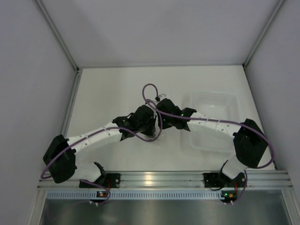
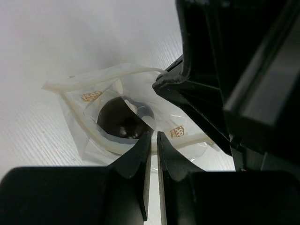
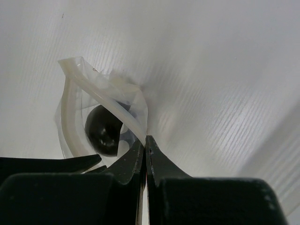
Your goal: Open the zip-top bag and remove the fake food
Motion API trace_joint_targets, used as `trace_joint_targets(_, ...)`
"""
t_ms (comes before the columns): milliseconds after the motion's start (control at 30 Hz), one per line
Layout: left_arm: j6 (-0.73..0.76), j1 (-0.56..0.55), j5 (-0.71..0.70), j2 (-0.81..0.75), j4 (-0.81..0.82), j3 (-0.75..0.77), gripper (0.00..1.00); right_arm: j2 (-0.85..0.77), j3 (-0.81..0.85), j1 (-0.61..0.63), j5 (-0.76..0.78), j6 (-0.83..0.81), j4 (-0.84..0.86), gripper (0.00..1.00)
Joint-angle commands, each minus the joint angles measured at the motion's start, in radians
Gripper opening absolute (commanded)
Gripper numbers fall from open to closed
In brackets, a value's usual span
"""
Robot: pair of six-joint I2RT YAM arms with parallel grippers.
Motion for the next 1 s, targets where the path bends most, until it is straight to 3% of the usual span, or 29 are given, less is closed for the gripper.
trace_joint_targets(0,0.040,-0.017,0.024,0.036,0.149,0.033,0.16,-0.006,-0.017,0.039,0.004,-0.020,0.029,0.00)
trace_joint_targets(233,0.022,-0.022,-0.013,0.103,0.092,0.050,0.17,-0.026,-0.019,0.094,0.105,-0.001,0.011,0.00)
trace_joint_targets(367,0.029,-0.030,0.018,0.109,0.040,0.061,0.21,-0.029,0.001,0.123,0.200,0.000,-0.016,0.00)
trace_joint_targets(533,0.042,-0.031,0.061,0.066,0.014,0.047,0.34,-0.035,0.015,0.133,0.259,0.002,-0.033,0.00)
trace_joint_targets(967,-0.069,-0.044,-0.054,0.093,0.003,0.018,0.33,-0.170,-0.086,0.168,0.282,0.017,0.124,0.00)
